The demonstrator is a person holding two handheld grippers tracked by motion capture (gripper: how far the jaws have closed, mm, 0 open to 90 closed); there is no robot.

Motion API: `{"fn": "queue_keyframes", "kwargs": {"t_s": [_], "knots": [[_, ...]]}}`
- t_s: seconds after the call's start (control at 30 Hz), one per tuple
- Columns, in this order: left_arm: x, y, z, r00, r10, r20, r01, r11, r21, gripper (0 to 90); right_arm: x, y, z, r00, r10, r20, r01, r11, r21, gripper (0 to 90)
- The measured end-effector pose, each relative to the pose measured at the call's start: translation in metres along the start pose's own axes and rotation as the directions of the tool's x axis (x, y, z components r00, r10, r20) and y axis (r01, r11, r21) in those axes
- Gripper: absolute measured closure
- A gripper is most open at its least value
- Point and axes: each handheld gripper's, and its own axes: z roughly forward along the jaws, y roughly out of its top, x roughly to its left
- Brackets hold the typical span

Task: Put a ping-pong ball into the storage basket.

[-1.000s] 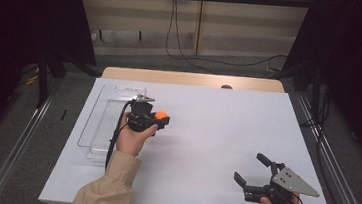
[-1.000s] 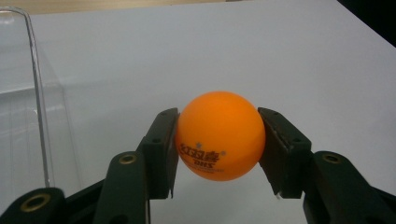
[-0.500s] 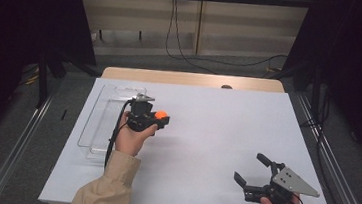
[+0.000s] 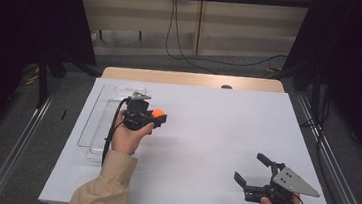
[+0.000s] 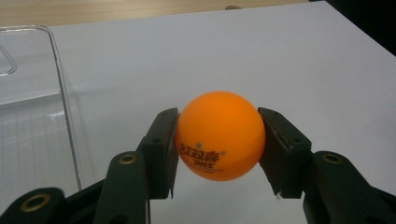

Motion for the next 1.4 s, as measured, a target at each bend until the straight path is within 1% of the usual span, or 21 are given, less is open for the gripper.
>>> {"fn": "queue_keyframes", "kwargs": {"t_s": [0.07,0.37,0.47,0.83,1.4], "knots": [[0.001,0.0,-0.001,0.9999,-0.01,0.005,0.01,0.9999,-0.006,51.0,0.0,0.0,0.0,1.0,0.0,-0.001,0.0,1.0,-0.001,2.3],[0.005,0.0,-0.006,0.9999,-0.012,0.002,0.012,0.9999,-0.011,51.0,0.0,0.0,0.0,1.0,0.0,0.0,0.0,1.0,0.0,2.3],[0.006,-0.001,-0.007,1.0,-0.009,-0.002,0.009,0.9999,-0.01,51.0,0.0,0.0,0.0,1.0,-0.001,-0.001,0.001,1.0,-0.002,2.3],[0.014,-0.001,-0.015,0.9996,-0.024,-0.014,0.024,0.9992,-0.034,51.0,0.0,0.0,0.001,1.0,0.001,-0.003,-0.001,1.0,0.001,2.3],[0.024,-0.004,-0.026,0.999,-0.03,-0.034,0.028,0.9981,-0.055,51.0,0.0,0.0,0.001,1.0,0.0,-0.005,0.0,1.0,-0.002,2.3]]}}
